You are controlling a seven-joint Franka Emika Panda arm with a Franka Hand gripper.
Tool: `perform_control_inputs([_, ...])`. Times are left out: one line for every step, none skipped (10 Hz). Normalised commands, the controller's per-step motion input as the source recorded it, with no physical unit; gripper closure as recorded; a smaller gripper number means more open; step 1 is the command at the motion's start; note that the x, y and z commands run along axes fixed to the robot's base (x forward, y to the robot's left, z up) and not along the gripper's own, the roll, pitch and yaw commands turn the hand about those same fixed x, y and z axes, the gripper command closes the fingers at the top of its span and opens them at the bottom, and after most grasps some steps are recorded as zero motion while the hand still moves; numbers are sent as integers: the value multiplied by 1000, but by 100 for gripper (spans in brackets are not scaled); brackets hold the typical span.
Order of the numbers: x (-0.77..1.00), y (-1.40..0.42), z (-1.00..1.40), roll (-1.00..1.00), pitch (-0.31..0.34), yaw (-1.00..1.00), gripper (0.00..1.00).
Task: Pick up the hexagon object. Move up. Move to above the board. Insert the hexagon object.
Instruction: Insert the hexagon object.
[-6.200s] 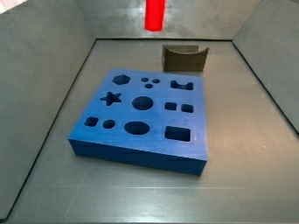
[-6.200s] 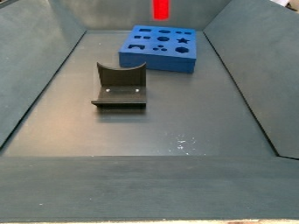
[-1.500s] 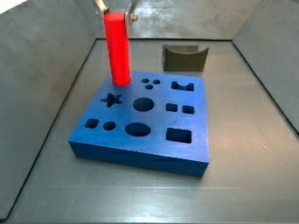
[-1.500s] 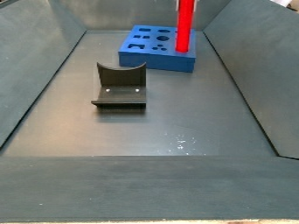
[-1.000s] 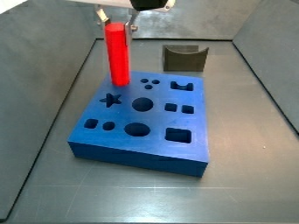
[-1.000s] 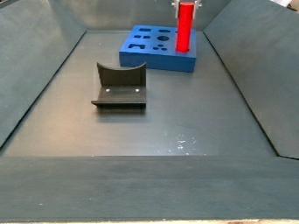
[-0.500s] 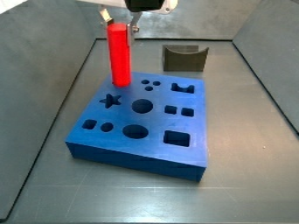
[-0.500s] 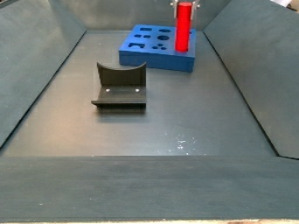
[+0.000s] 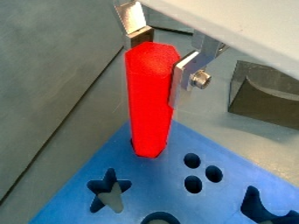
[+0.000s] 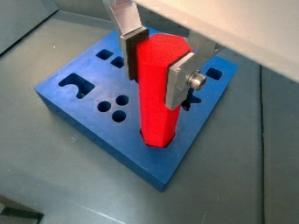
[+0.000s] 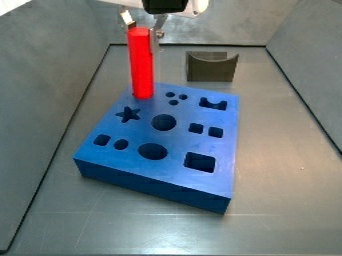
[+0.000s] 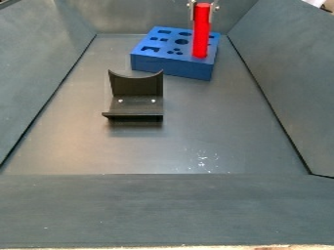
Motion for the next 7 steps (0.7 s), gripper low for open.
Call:
perform_control_inputs([86, -294, -1000, 149, -4, -106, 100])
perform_control_inputs([0, -117, -811, 110, 109, -346, 100])
perform_control_inputs([0, 0, -683, 30, 179, -643, 100])
perform_control_inputs([-106, 0, -757, 0, 169, -657, 100])
perform_control_inputs([0, -20, -189, 0, 0, 0, 100])
perform_control_inputs([0, 0, 0, 0, 0, 14, 100])
perform_control_inputs([-9, 0, -349, 90, 0, 0, 100])
